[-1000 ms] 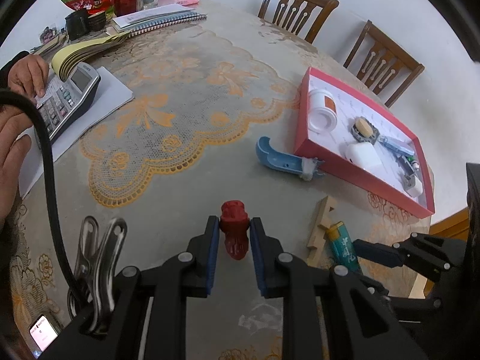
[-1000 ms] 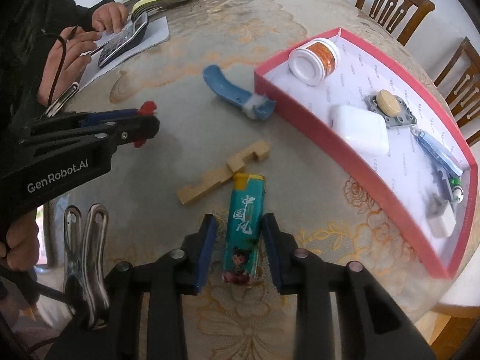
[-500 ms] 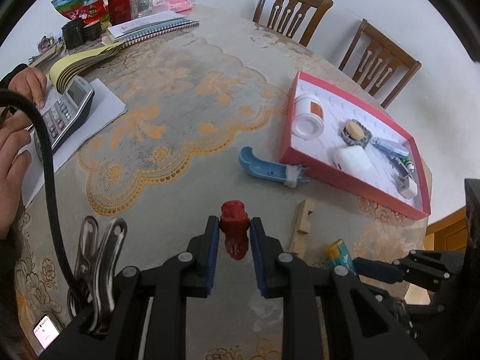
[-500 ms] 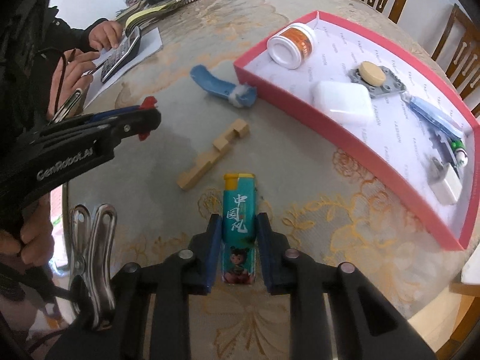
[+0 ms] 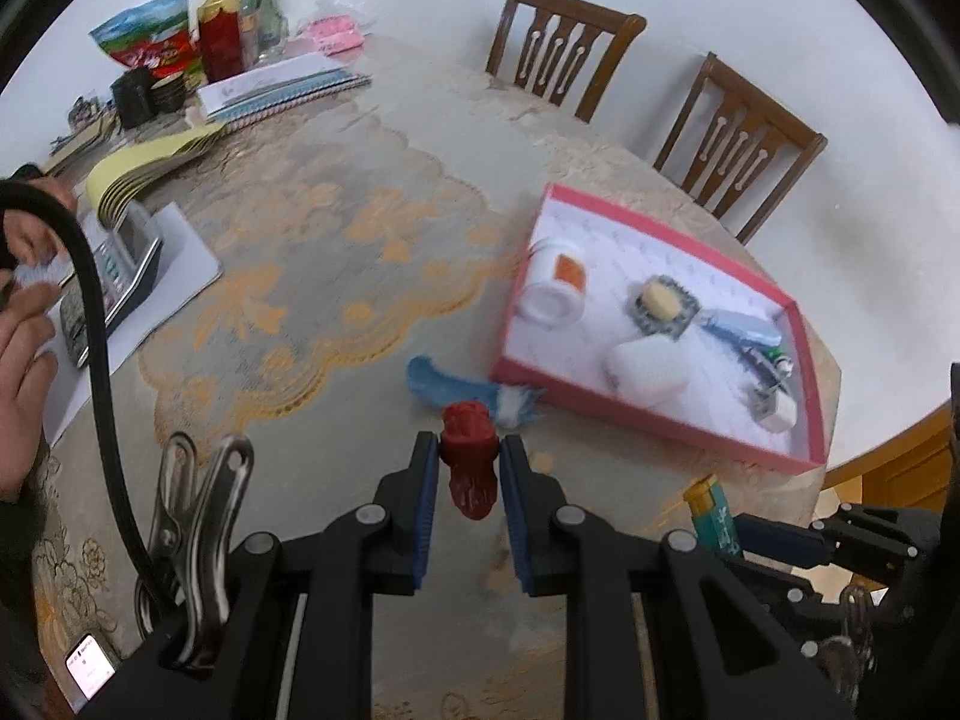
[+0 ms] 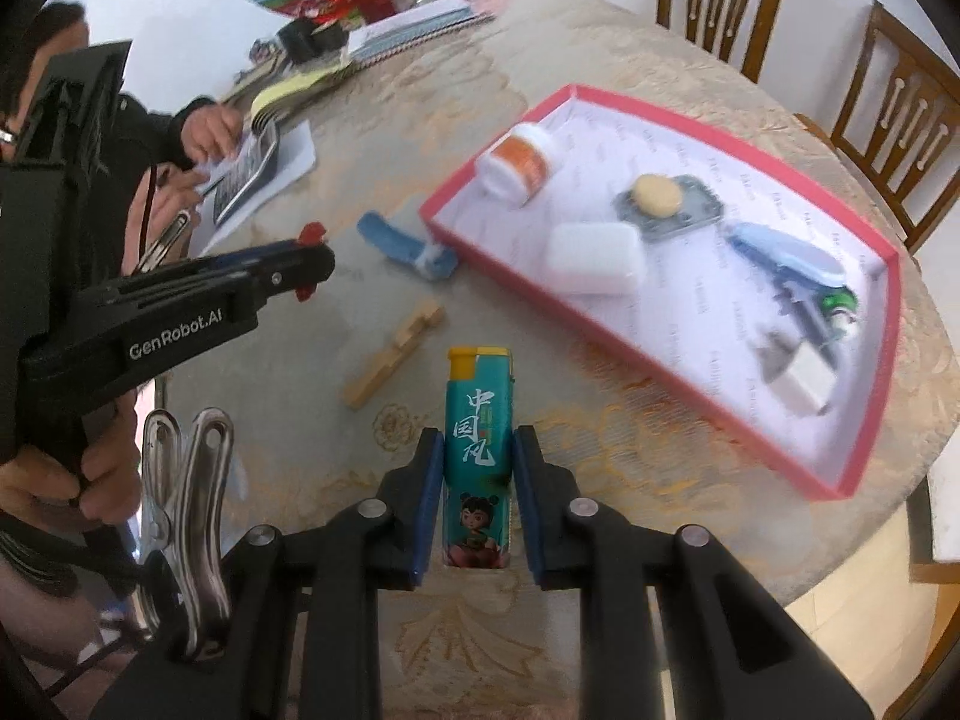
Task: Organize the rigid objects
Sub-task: 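Carry the red piece with left tool over the tray while right carries the teal tube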
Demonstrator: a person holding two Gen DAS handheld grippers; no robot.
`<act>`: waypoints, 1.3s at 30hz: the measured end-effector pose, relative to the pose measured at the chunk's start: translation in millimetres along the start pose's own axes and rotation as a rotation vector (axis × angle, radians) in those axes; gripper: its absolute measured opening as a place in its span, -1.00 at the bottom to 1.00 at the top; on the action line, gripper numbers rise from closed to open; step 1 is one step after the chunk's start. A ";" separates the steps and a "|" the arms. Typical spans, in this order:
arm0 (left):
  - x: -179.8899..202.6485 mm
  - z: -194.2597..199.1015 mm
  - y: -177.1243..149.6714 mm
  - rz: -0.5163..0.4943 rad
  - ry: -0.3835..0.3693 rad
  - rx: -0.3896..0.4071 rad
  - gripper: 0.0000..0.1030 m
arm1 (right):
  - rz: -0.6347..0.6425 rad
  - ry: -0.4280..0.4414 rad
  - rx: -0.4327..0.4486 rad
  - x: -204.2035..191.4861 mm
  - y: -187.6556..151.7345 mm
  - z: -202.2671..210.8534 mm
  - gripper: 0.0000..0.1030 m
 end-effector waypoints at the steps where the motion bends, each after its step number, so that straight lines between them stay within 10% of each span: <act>1: 5.0 0.3 2.9 -0.004 -0.004 0.003 -0.58 | -0.007 -0.001 0.005 4.5 1.6 2.7 -0.53; 39: 121.8 -84.2 78.6 -0.152 -0.065 -0.075 -0.58 | -0.239 -0.024 0.095 132.3 53.0 8.2 -0.53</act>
Point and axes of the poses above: each gripper's, at about its wrist camera, not at the fingertips, and z roughly against the way its jaws point, x to its right, y to its top, the point moved 9 cm from there along -z, roughly the way its jaws point, and after that the axes turned 2 degrees about -x, right-handed, at the moved point
